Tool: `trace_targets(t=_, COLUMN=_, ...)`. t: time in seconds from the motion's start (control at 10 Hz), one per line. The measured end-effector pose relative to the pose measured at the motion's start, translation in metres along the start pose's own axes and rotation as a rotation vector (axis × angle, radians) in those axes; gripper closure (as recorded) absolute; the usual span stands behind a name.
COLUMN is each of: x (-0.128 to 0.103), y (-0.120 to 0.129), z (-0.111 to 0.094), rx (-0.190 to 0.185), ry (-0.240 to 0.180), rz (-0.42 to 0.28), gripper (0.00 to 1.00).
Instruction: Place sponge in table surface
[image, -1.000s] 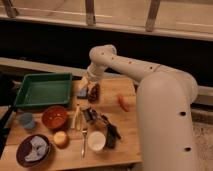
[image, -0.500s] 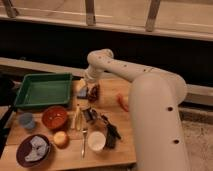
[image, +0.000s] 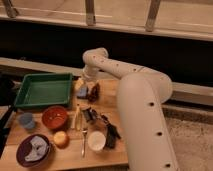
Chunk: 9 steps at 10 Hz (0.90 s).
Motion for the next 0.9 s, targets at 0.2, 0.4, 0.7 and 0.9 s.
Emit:
trace_targets(t=0.2, x=-0.0044, y=-0.0076, z=0.0100, rx=0.015, ry=0.003, rz=-0.009, gripper=0.21)
trace_targets(t=0.4, x=-0.0086, y=-0.0072, z=0.0111, rx=0.025, ry=0.003, rz=-0.028, gripper=0.21)
trace_targets(t=0.7, x=-0.0074, y=-0.0096, z=0.0104, rx=0.027, ry=0.003, rz=-0.025, gripper=0.21)
trace_targets(t=0.9, x=-0.0094, y=-0.0082, z=0.0148, rx=0.019, ry=-0.002, rz=-0.025, gripper=0.21)
